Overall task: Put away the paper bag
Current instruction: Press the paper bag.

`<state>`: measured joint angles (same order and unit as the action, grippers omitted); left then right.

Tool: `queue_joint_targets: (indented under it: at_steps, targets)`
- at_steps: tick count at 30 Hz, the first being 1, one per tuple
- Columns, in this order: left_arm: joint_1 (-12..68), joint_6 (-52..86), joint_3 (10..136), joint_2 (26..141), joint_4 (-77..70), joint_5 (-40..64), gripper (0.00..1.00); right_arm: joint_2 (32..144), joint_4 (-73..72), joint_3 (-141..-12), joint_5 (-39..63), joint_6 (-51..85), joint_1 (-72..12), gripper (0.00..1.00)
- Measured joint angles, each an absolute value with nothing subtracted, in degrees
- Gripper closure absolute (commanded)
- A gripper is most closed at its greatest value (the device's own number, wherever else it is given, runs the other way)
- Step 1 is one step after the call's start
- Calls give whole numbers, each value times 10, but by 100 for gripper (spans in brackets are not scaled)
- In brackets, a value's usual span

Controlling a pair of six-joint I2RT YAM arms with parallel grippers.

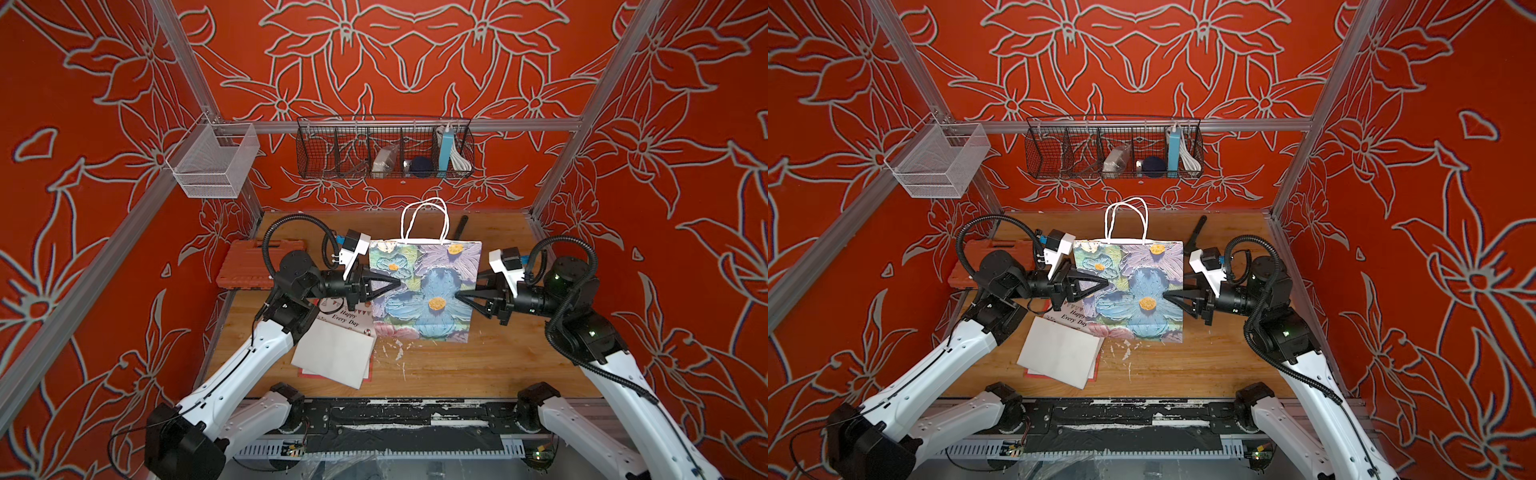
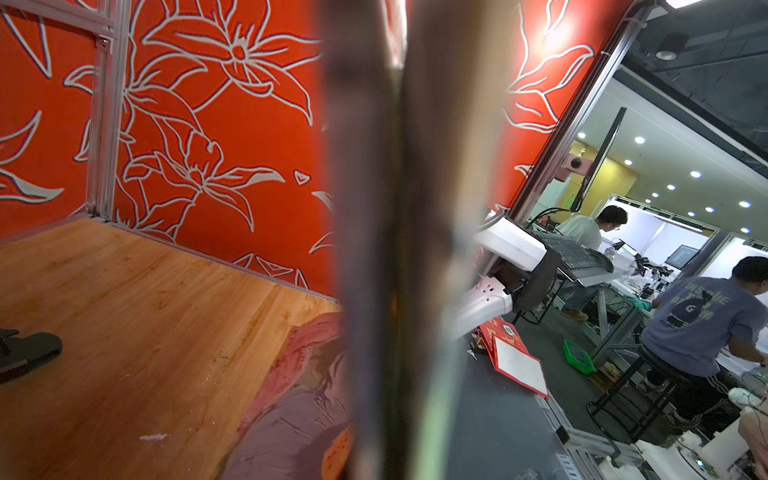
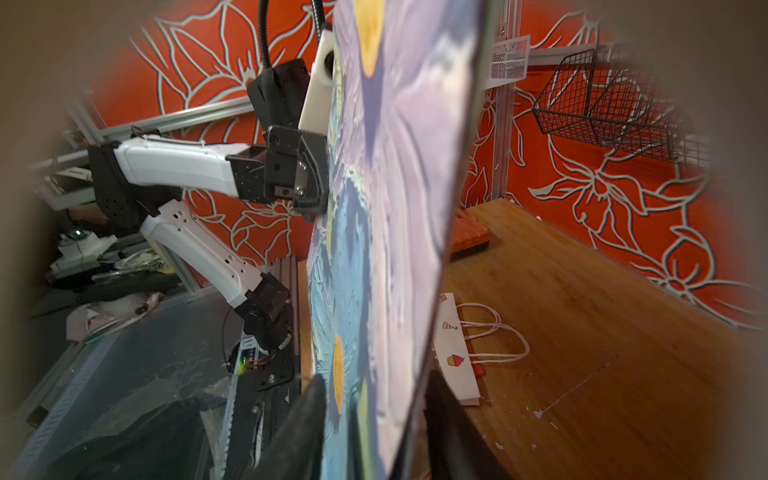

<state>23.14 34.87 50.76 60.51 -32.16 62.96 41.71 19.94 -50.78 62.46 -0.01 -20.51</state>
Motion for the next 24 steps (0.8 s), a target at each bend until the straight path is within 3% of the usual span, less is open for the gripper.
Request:
queue_joint_targets:
  at_steps: [2,7,10,11,13,14,16,18,22,24]
  targets:
    - [232,343,502,601,-318,632,100,421,192,-513,614,6,-205,60]
    - [232,328,485,595,-303,638,100,431,160,-527,596,25,-205,100]
    - [232,314,482,590,-294,637,100,436,150,-527,600,34,-205,100]
    - [231,311,482,589,-293,637,100,437,147,-527,601,37,-205,98]
    - [232,304,481,584,-289,637,100,439,140,-527,600,45,-205,64]
    - [232,300,480,582,-286,638,100,440,133,-527,600,51,-205,56]
    - [232,294,476,581,-279,642,100,440,118,-528,601,57,-205,52]
    - [232,290,471,581,-271,644,100,441,102,-529,601,69,-205,62]
    - [232,279,460,581,-253,648,100,452,72,-535,602,90,-205,100]
    - [232,273,458,581,-249,650,100,458,64,-537,603,96,-205,100]
